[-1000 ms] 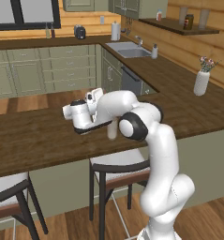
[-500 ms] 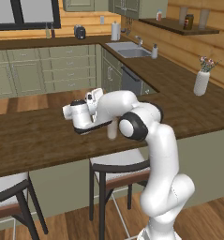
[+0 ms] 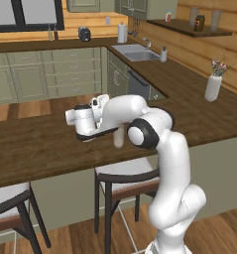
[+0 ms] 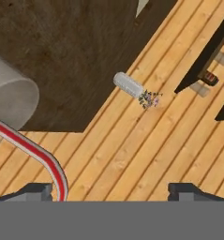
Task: Take a straw from the drawer in front and place it inside the glass cup on the dining counter.
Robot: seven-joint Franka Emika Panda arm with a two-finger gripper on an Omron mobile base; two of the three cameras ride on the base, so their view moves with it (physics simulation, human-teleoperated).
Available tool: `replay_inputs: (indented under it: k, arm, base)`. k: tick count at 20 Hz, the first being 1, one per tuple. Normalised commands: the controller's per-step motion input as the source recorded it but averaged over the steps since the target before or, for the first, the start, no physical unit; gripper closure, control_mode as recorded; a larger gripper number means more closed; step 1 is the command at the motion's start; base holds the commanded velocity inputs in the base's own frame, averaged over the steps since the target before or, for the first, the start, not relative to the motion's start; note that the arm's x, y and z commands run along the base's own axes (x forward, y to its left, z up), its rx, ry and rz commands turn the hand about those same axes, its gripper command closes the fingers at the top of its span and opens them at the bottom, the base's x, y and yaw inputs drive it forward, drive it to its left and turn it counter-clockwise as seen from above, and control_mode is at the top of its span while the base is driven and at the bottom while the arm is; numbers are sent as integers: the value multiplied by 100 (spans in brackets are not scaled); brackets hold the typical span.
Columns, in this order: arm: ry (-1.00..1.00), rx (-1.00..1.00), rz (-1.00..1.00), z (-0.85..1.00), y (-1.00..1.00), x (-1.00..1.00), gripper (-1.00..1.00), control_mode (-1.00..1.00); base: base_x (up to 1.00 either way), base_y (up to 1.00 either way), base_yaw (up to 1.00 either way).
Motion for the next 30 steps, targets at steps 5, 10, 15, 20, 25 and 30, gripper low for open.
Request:
replay_inputs:
  k: [5, 10, 15, 20, 25, 30]
  arm:
    - [14, 15, 0, 0, 0, -2, -100, -100]
    - [17, 16, 0, 0, 0, 0, -100, -100]
    - [17, 17, 0, 0, 0, 0, -100, -100]
    - [18, 19, 0, -2, 0, 0, -100, -100]
    - [13, 18, 0, -11, 0, 0, -100, -100]
    - [13, 18, 0, -19, 0, 0, -100, -100]
  base:
    - [0, 0, 0]
    - [0, 0, 0]
    - [0, 0, 0]
    - [0, 0, 0]
    - [0, 0, 0]
    - [0, 0, 0]
